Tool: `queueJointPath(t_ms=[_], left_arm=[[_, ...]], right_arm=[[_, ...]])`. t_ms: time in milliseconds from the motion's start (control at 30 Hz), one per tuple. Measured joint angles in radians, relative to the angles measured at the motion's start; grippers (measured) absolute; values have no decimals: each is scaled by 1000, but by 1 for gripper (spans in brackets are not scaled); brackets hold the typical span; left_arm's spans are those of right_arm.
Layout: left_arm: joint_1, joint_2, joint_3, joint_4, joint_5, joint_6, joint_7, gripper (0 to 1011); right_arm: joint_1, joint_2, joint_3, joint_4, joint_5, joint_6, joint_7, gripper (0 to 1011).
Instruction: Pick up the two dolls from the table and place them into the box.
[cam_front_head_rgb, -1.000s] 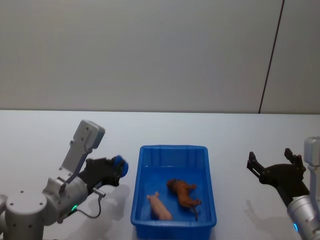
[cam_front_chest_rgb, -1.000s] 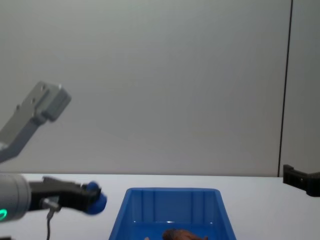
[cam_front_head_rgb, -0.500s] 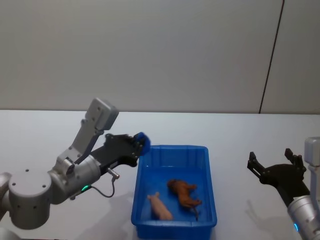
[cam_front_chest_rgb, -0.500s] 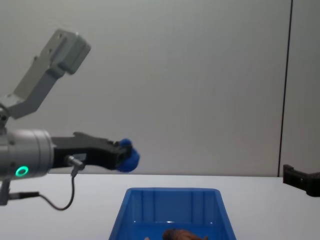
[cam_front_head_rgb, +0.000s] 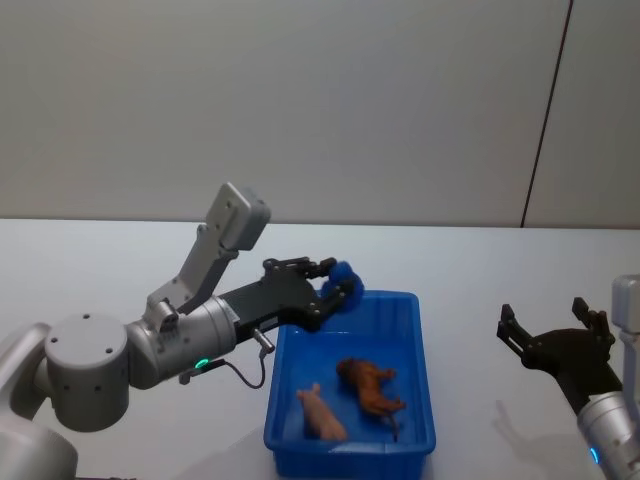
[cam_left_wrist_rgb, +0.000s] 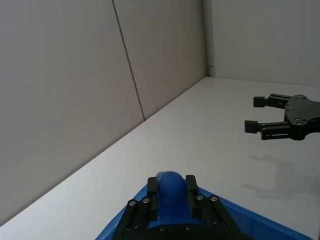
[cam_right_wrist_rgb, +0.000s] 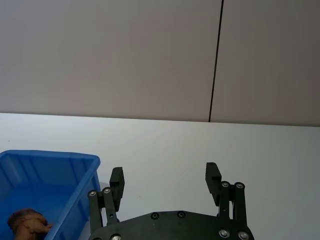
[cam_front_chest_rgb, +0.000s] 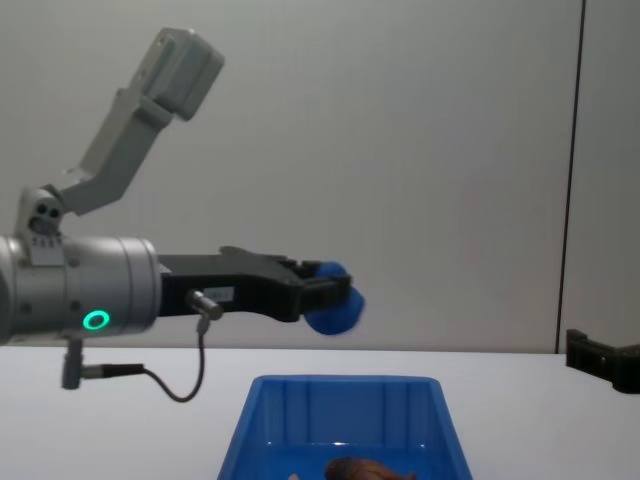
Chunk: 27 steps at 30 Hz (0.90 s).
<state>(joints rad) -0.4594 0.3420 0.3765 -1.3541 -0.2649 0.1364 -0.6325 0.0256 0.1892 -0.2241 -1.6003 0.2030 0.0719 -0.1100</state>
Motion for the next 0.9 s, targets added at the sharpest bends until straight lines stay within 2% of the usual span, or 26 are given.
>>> queueJointPath(t_ms=[200, 367, 400, 567, 600, 633, 767, 900], left_arm=[[-22, -18, 9, 35, -13, -15, -47, 478], [-36, -28, 15, 56, -20, -23, -77, 664], [-37, -30, 16, 59, -21, -24, -80, 664], [-46, -37, 19, 72, -26, -30, -98, 859], [-47, -37, 20, 74, -26, -31, -100, 865], [-49, -39, 20, 77, -27, -32, -104, 927], [-51, -41, 22, 81, -29, -34, -110, 1001], [-54, -44, 23, 86, -30, -37, -117, 1001]], right_arm=[[0, 0, 0, 0, 0, 0, 0, 1001], [0, 0, 0, 0, 0, 0, 0, 1001], [0, 0, 0, 0, 0, 0, 0, 1001], [0, 0, 0, 0, 0, 0, 0, 1001], [0, 0, 0, 0, 0, 0, 0, 1001], [0, 0, 0, 0, 0, 0, 0, 1001], [0, 0, 0, 0, 0, 0, 0, 1001], [0, 0, 0, 0, 0, 0, 0, 1001]])
